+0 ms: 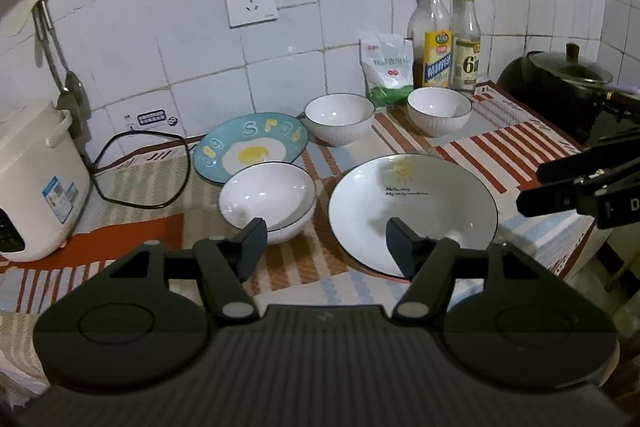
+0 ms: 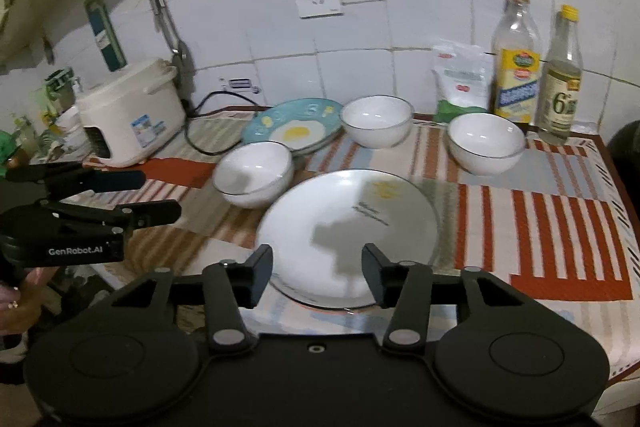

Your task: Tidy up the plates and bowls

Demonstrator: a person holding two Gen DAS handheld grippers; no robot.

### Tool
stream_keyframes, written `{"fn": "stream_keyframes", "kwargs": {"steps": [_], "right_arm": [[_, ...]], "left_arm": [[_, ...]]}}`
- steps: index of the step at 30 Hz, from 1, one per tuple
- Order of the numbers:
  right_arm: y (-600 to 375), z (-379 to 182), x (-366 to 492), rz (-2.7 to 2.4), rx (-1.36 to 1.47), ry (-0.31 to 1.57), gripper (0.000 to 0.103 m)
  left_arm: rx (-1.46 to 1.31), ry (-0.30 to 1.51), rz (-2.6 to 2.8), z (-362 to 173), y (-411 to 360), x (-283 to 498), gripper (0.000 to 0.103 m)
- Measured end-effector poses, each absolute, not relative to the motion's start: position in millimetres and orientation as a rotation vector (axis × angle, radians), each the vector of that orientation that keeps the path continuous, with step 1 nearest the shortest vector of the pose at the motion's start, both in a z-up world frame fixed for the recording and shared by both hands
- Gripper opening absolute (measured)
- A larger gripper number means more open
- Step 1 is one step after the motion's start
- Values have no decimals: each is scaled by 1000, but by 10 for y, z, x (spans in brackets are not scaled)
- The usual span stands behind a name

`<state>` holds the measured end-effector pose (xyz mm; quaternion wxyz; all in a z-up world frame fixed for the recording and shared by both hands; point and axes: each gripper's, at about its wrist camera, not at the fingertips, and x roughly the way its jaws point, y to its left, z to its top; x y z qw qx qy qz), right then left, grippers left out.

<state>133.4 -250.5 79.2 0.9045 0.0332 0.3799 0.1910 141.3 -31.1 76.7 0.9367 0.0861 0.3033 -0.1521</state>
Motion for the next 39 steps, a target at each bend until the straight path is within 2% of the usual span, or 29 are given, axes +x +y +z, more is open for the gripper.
{"fn": "stream_keyframes", "kwargs": {"steps": [6, 13, 18, 22, 26, 29, 32, 35, 36, 38, 39], "right_arm": [[-2276, 956, 1442, 457, 81, 751, 73], [-2020, 872, 1909, 509, 115, 714, 74], [-1946, 649, 2502, 570, 179, 783, 74], [-1940, 442, 2944, 523, 215, 806, 74], [-1881, 169, 3380, 472, 224, 853, 73], [-1807, -17, 3630, 441, 228, 893, 69], [-1726, -175, 3836, 410, 238, 920, 65], [-1633, -301, 4023, 392, 257, 969, 64], [-1607, -350, 4078, 383, 272, 986, 64], [-1550, -436, 4166, 355, 267, 1005, 64], [-1529, -471, 4193, 342, 264, 1000, 62]], "left_arm": [[152, 610, -303, 870, -27, 1431, 78], [81, 552, -226, 861, 372, 1744, 91], [24, 572, -216, 754, 613, 2221, 91], [105, 589, -209, 577, 642, 2645, 91], [106, 682, -225, 314, 665, 3105, 91], [10, 675, -277, 187, 763, 3356, 98], [-45, 703, -257, 70, 810, 3632, 97], [-34, 713, -229, -63, 792, 3864, 92], [-31, 719, -221, -110, 787, 3920, 89], [-28, 753, -208, -223, 754, 4056, 70], [-40, 772, -207, -275, 751, 4119, 67]]}}
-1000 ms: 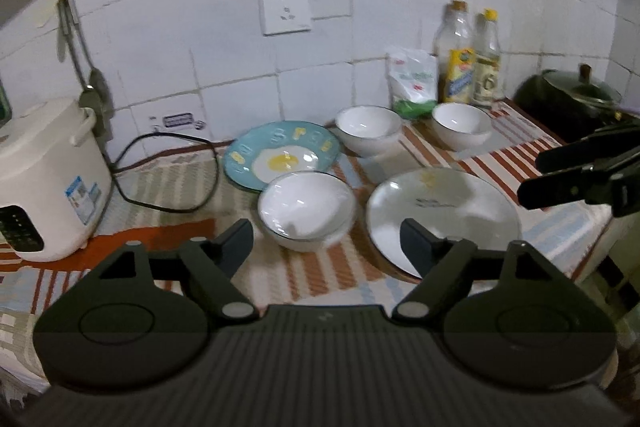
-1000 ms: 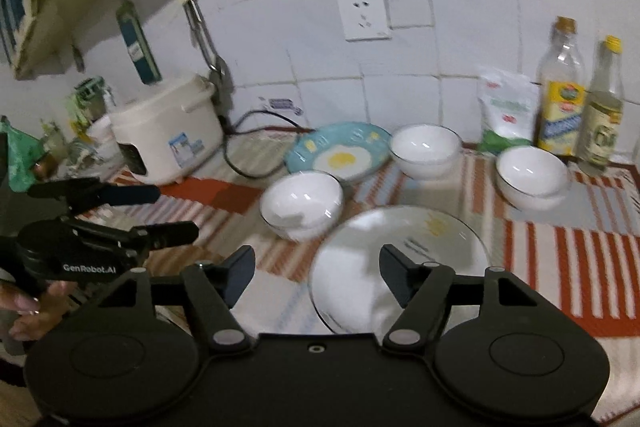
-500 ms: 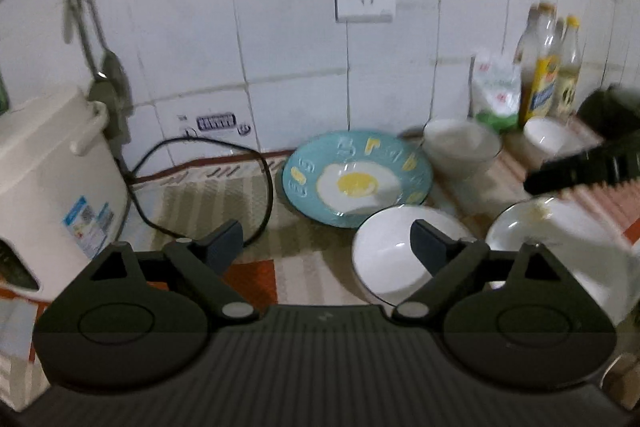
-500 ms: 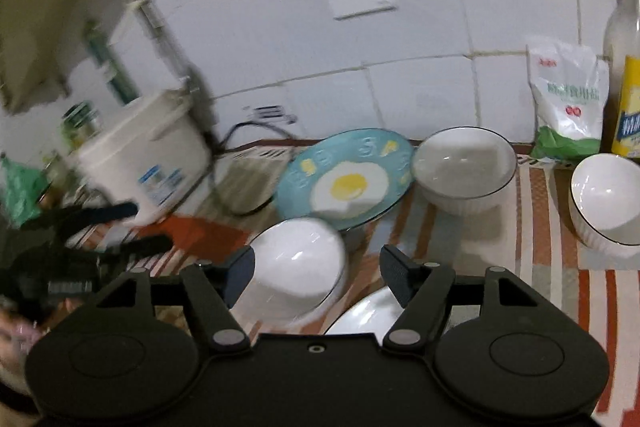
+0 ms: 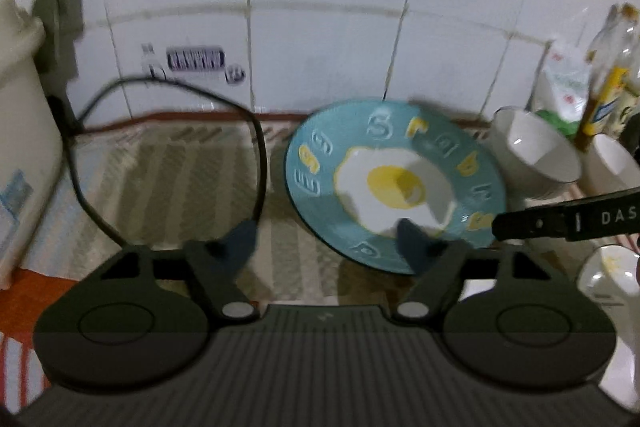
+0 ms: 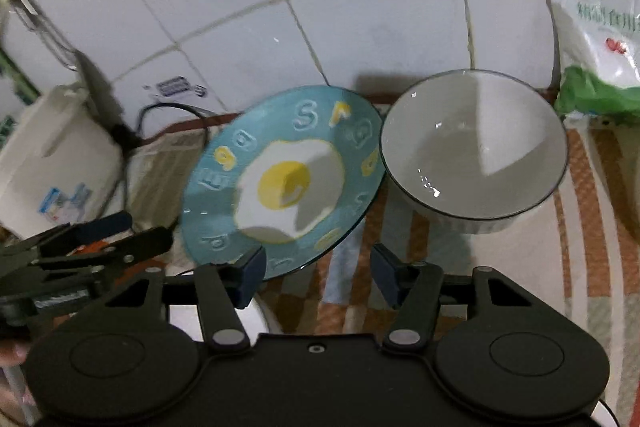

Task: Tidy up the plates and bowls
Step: 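Move both grippers to the blue egg plate and grasp its rim, then lift the blue egg plate with both grippers toward the plate stack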

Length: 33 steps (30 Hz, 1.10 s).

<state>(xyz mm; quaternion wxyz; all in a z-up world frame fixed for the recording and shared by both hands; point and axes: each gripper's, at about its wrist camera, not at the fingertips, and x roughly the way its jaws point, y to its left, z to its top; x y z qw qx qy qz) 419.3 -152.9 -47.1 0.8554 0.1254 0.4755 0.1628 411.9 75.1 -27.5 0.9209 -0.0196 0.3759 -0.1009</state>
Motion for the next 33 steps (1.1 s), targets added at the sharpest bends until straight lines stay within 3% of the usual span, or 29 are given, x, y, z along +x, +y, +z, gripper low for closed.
{"fn": "stream_keyframes", "kwargs": {"steps": [7, 13, 14, 15, 16, 17, 33], "right_arm": [[-1450, -700, 4416, 309, 307, 1013, 50], [-1444, -725, 4487, 304, 317, 981, 49], [-1443, -730, 4481, 306, 308, 972, 47], [-1439, -735, 4462, 300, 288, 961, 39], [-1433, -736, 4440, 279, 254, 951, 30], [-1435, -736, 4423, 281, 239, 935, 29], [-1330, -497, 4278, 339, 193, 819, 28]], "left_arm": [[-139, 824, -188, -542, 761, 4398, 51], [-199, 810, -179, -652, 820, 4523, 32], [-202, 805, -182, -656, 816, 4533, 26], [-208, 800, -193, -660, 814, 4531, 23], [-207, 793, -190, -665, 805, 4527, 23], [-190, 781, -185, -668, 779, 4505, 23], [-1, 613, -113, -395, 703, 4118, 23]]}}
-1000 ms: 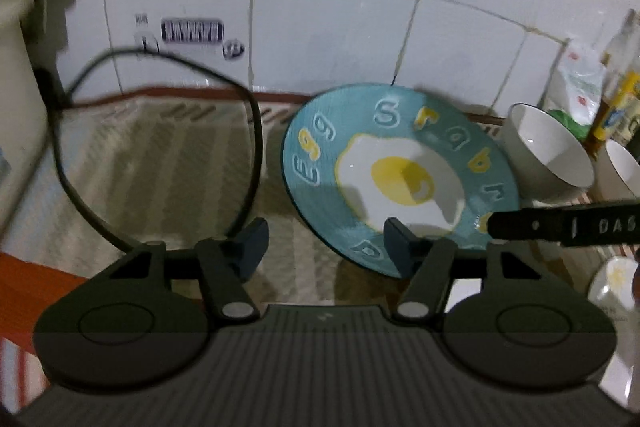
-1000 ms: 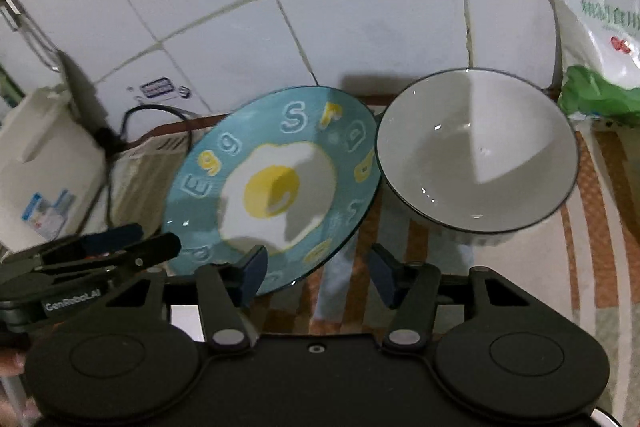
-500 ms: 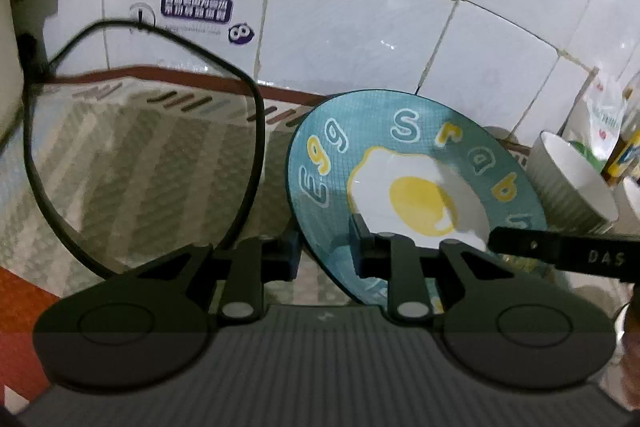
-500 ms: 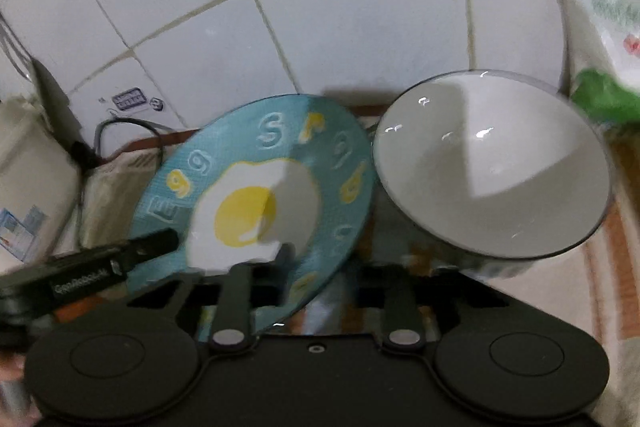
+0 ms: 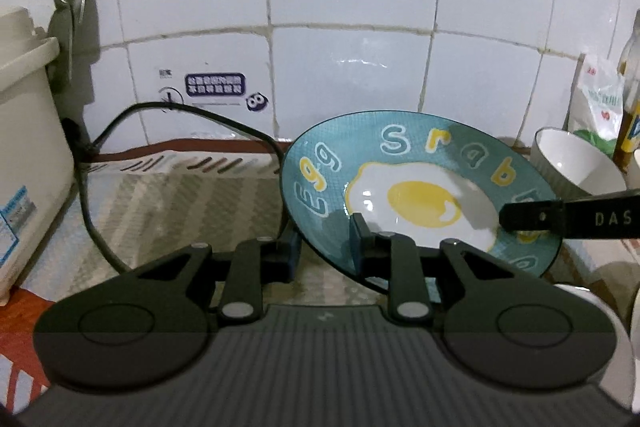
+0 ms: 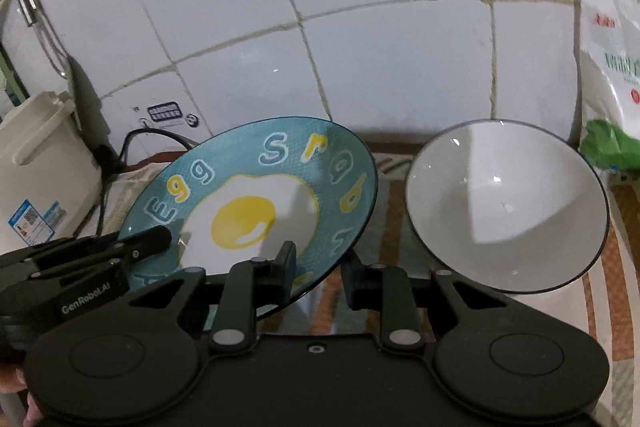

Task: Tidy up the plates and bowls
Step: 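Lift the blue egg plate with both grippers toward the plate stack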

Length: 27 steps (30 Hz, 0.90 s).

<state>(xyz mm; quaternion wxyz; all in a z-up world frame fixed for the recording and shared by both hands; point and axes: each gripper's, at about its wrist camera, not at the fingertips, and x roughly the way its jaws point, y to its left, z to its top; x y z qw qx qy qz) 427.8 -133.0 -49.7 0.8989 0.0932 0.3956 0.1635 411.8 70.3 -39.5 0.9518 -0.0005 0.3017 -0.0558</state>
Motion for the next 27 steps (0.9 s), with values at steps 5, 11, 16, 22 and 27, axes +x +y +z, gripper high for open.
{"fn": "stream_keyframes", "kwargs": {"steps": [5, 11, 16, 22, 27], "right_arm": [[-1265, -315, 4207, 359, 182, 782, 28], [-1304, -55, 3950, 380, 178, 760, 28], [-1404, 152, 3624, 386, 172, 750, 28], [-1642, 432, 3140, 392, 173, 734, 28], [-1907, 552, 2777, 390, 179, 728, 28]], "left_arm": [[-3, 574, -98, -222, 773, 4001, 23], [8, 535, -100, -5, 774, 3739, 23], [17, 515, -118, 171, 697, 3404, 23], [30, 495, -137, 414, 493, 2948, 24], [47, 478, -156, 539, 244, 2563, 24]]}}
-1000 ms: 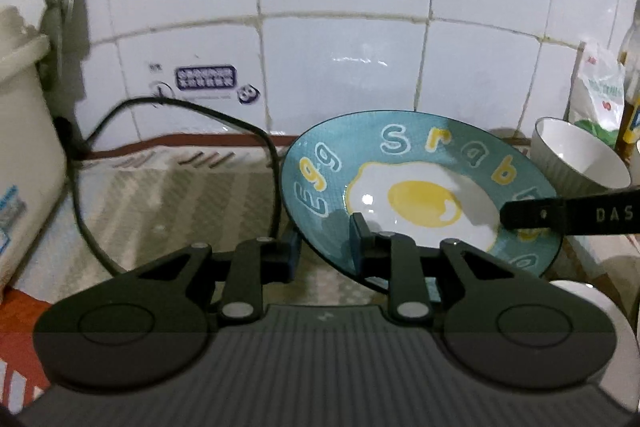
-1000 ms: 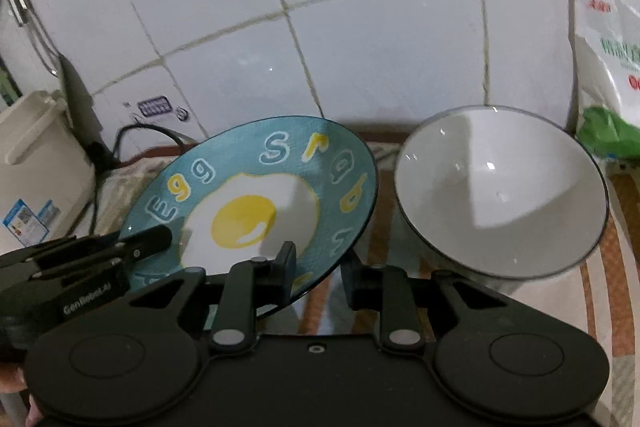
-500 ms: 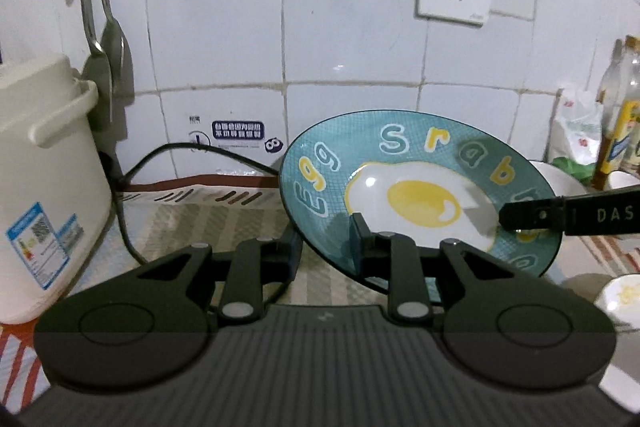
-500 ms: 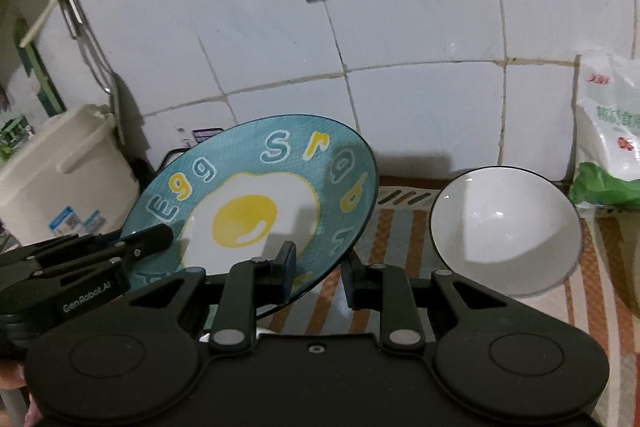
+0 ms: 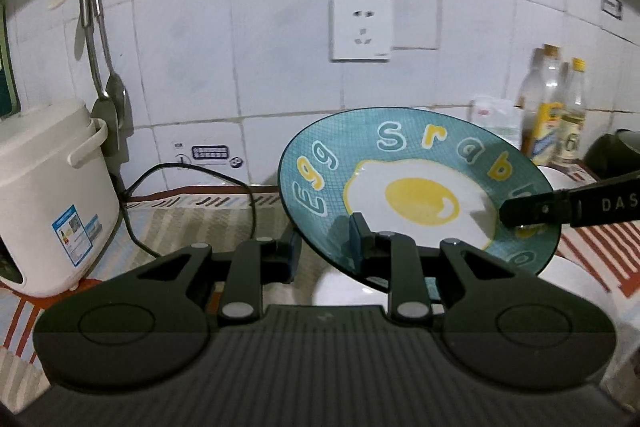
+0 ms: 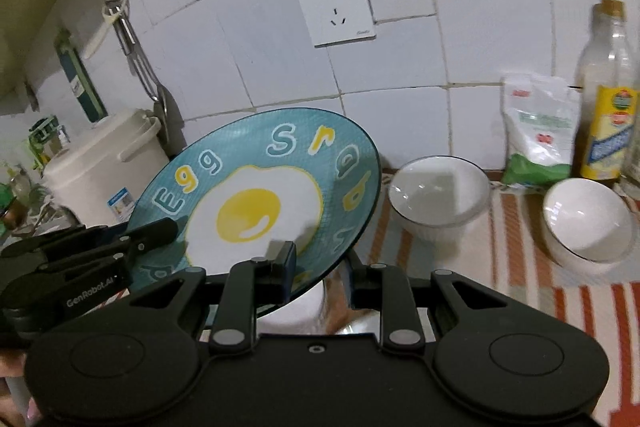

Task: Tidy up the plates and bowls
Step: 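Lift the blue egg plate with both grippers toward the plate stack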

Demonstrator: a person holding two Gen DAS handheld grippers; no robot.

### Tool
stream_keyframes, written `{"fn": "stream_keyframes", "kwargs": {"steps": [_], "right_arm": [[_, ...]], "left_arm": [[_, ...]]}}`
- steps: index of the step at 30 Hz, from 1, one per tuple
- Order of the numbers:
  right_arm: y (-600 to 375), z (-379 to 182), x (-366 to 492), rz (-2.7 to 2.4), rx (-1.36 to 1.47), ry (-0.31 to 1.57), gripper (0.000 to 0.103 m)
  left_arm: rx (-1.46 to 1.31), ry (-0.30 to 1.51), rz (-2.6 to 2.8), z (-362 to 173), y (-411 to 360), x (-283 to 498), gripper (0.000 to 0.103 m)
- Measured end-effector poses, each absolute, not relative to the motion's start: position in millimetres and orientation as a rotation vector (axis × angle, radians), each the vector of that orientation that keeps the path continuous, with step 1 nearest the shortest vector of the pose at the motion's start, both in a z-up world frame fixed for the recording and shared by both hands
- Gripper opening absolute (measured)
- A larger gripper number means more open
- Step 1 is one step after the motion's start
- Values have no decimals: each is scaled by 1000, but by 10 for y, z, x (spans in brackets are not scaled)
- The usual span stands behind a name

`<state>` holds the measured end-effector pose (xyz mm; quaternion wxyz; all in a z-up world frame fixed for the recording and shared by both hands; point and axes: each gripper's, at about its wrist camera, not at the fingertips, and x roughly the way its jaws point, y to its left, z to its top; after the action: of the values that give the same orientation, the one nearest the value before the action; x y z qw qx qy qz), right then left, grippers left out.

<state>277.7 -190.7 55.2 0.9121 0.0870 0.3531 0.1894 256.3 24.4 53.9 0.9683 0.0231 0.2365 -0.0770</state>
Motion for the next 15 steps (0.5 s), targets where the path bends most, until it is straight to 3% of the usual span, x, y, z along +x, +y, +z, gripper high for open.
{"fn": "stream_keyframes", "kwargs": {"steps": [15], "right_arm": [[-2634, 280, 1975, 335, 196, 745, 28]], "left_arm": [[77, 495, -261, 237, -477, 1880, 24]]}}
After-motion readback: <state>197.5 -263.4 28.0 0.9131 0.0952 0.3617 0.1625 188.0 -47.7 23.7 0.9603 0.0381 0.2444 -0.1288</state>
